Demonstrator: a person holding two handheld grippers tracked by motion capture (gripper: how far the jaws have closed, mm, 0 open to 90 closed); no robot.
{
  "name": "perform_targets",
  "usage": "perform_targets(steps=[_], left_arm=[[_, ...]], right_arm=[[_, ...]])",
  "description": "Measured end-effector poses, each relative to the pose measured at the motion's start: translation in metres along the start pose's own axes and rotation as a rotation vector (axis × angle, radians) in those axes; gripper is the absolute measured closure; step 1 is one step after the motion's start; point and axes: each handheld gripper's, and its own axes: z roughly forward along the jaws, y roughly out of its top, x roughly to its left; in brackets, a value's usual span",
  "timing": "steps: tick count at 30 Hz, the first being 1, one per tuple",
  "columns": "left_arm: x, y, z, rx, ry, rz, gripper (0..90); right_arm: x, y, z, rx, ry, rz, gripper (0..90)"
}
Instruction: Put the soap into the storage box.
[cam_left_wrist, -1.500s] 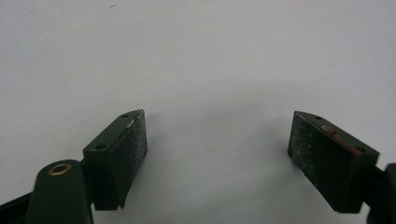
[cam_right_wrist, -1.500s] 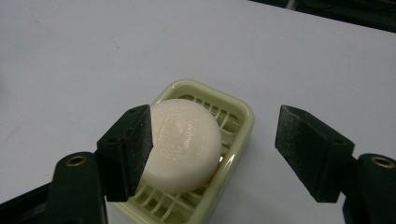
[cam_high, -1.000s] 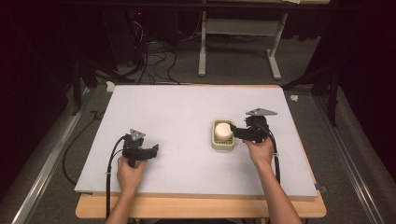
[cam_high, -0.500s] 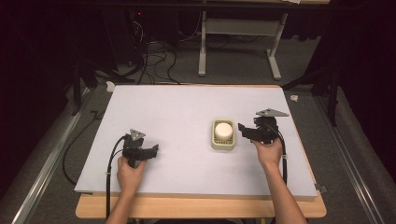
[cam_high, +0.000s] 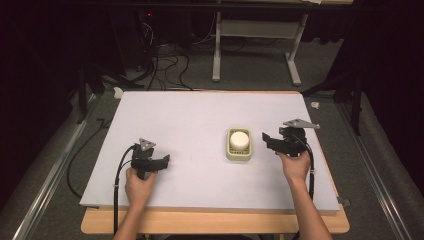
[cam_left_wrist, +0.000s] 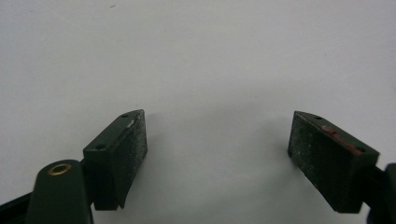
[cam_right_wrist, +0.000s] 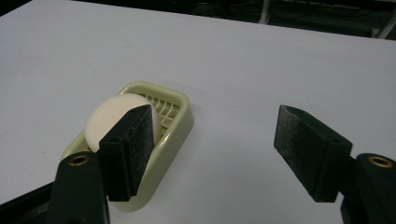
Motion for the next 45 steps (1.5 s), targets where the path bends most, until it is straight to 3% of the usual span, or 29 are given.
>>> perform_targets(steps=[29,45], left_arm=[[0.0,0.0,0.0,0.0,0.001,0.001,20.1],[0.0,0.0,0.0,0.0,0.001,0.002,20.1]], right_arm=[[-0.022,-0.029,-0.021,-0.019,-0.017,0.053,29.6],[-0.026,-0.044,-0.026,-0.01,-0.026,0.065,29.9]])
